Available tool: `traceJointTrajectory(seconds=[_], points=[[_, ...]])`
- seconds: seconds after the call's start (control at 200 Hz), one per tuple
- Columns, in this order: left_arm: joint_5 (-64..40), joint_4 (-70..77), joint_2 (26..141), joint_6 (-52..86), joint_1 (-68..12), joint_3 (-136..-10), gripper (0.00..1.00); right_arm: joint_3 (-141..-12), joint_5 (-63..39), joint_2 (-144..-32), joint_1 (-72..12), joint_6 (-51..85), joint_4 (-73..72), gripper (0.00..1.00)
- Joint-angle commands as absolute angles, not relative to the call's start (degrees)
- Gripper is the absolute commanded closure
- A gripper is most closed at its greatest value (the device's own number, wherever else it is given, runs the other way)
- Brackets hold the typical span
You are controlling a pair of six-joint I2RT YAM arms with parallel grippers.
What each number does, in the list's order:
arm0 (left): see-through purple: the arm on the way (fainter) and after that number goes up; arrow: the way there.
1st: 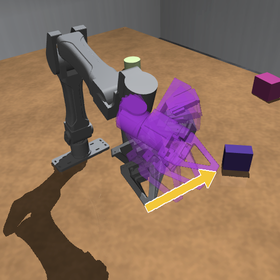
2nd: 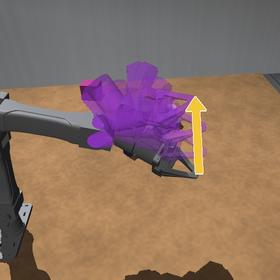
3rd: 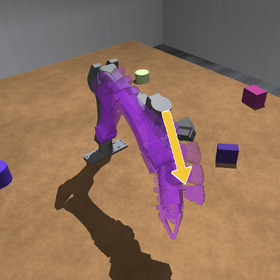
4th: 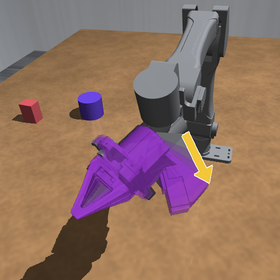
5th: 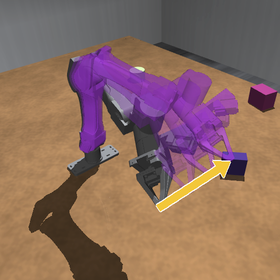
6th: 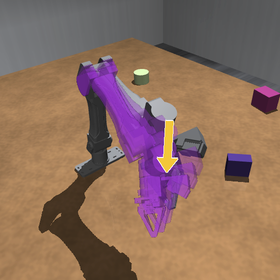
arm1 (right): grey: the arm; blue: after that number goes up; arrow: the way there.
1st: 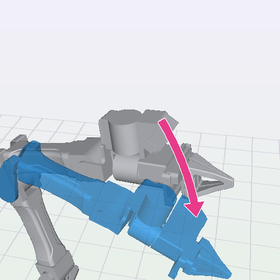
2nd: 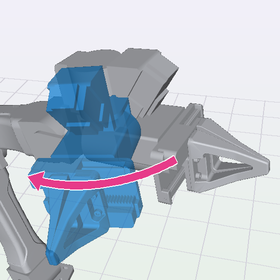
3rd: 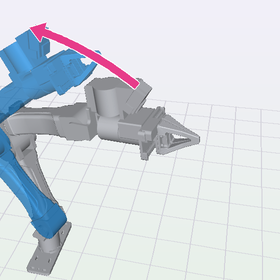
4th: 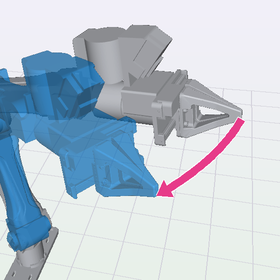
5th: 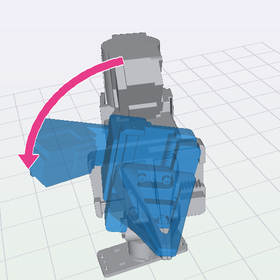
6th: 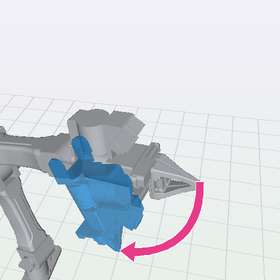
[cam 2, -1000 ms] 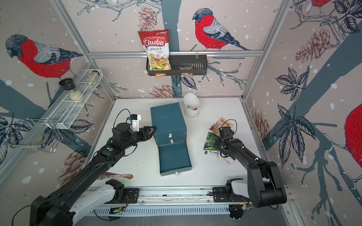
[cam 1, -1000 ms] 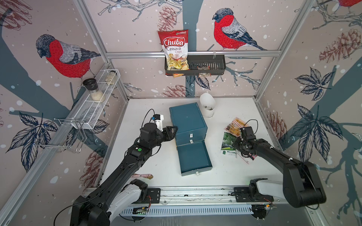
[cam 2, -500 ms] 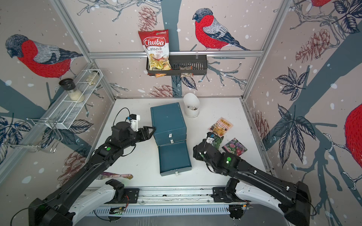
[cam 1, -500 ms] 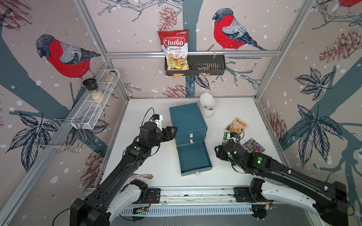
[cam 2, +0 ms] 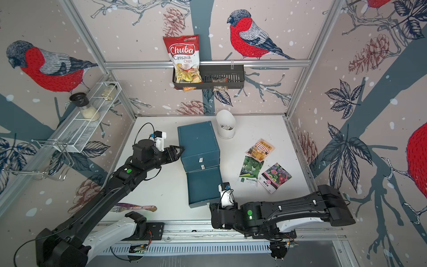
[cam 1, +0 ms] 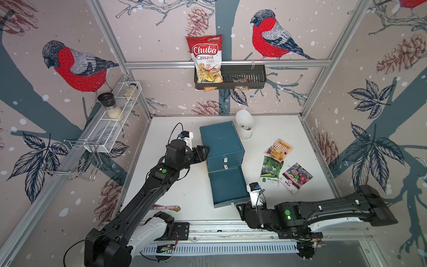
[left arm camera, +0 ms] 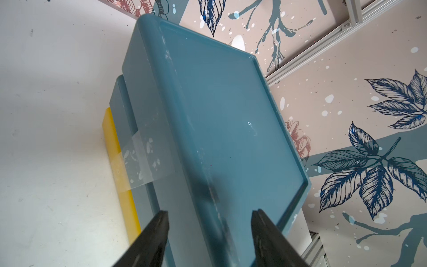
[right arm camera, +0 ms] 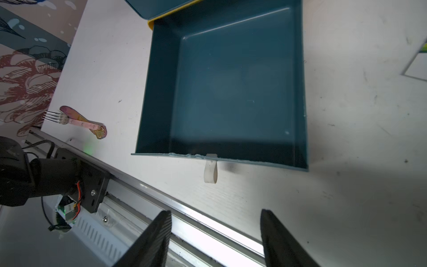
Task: Take the seed bags out of the drawer
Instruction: Close the drawer in the storage box.
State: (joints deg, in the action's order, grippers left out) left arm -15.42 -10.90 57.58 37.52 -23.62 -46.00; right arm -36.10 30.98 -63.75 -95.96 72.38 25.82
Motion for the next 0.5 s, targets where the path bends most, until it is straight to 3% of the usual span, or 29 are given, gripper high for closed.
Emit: traceJointTrajectory(seconds=[0.0, 0.495], points=[[-14.63, -10.18, 58.20, 35.85, -23.38, -45.83, 0.43, -37.13, 32.89, -67.58, -96.15, 73.01, 21.78, 0.36], [-12.79, -10.75, 58.31, 34.36, -23.65, -41.75, 0.45, -38.73, 29.97, -73.67, -89.81, 69.79, 17.92, 0.35]])
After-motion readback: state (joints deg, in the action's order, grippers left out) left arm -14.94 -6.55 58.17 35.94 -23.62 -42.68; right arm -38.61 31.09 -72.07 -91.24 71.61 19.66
